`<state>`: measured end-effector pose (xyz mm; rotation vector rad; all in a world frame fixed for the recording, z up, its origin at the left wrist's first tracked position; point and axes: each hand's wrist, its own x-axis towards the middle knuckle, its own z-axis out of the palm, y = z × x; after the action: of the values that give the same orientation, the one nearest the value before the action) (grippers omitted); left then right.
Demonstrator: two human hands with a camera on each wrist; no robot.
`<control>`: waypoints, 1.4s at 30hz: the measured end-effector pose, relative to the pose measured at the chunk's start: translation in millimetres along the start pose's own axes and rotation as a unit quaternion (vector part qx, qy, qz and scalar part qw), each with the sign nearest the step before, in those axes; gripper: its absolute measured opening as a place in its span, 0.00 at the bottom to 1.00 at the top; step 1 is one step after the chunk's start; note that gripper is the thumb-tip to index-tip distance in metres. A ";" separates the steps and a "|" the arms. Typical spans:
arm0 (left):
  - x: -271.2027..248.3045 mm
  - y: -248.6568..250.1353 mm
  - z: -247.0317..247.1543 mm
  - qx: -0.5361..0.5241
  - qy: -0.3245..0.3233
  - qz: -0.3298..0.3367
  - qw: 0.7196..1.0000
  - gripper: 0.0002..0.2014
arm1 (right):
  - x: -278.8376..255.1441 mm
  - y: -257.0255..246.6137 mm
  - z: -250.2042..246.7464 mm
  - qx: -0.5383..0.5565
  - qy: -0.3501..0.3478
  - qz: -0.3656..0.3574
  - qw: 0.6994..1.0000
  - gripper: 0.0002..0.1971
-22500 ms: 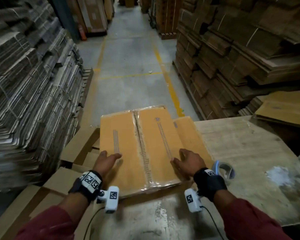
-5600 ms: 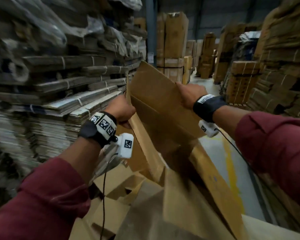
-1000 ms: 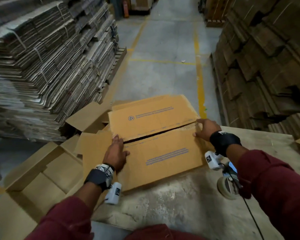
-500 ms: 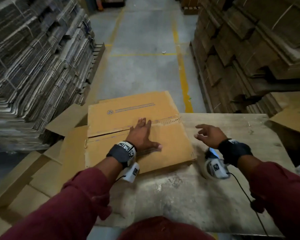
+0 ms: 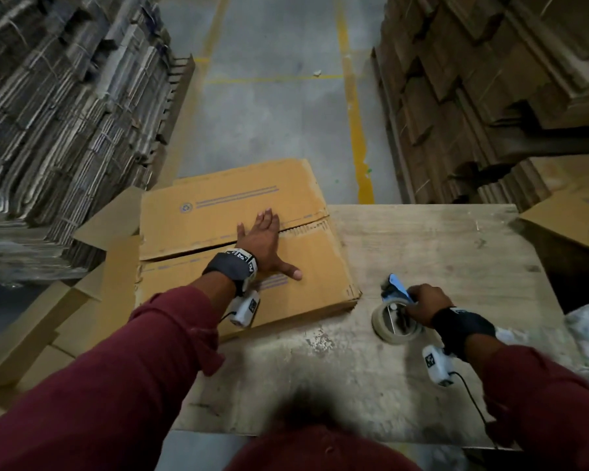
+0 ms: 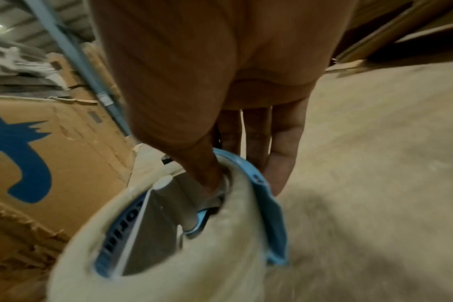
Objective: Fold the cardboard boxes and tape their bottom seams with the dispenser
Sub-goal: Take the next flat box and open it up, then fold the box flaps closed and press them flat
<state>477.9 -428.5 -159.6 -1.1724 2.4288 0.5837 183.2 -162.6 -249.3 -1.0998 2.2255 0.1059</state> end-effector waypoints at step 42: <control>6.2 -104.2 -39.9 -0.088 -0.064 0.083 0.991 0.59 | -19.2 -253.5 -111.7 0.018 0.029 -0.352 0.935 0.24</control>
<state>551.5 -512.1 -150.0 -0.9690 2.4188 0.9126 321.0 -351.0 -98.9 -1.8219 1.7416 -0.2750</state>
